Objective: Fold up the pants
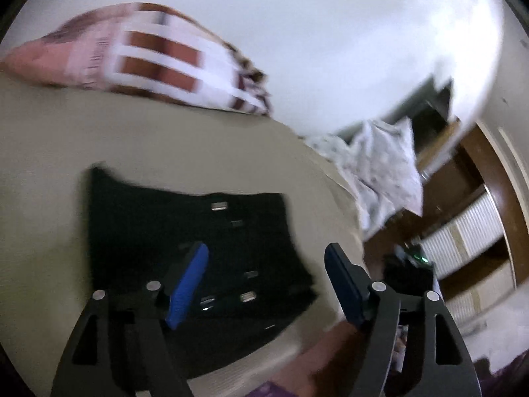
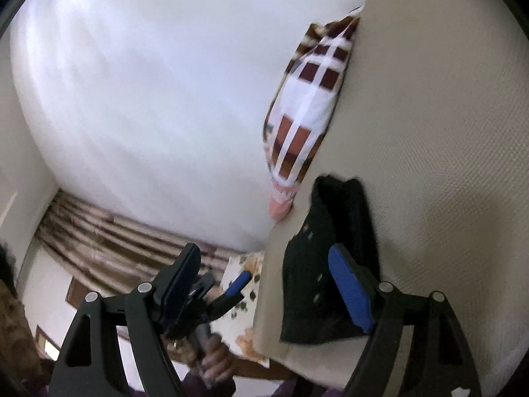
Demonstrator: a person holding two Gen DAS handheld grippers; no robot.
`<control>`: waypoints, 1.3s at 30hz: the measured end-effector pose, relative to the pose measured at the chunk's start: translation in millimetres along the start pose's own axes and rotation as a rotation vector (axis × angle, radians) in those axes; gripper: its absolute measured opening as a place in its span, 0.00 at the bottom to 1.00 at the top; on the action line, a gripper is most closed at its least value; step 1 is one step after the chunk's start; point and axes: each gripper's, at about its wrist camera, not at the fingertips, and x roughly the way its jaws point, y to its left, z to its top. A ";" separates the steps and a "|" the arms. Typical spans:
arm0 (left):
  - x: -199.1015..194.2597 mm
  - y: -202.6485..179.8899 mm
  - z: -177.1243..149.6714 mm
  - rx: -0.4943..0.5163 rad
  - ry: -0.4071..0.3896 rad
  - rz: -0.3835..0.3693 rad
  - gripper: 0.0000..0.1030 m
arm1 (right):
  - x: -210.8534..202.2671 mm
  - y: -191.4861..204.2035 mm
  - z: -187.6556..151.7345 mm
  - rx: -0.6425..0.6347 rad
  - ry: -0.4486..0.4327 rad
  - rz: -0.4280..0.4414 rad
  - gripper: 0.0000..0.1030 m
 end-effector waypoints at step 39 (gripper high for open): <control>-23.6 97.4 -81.3 -0.186 0.113 0.155 0.71 | 78.0 22.5 -72.4 -0.255 0.002 -0.723 0.44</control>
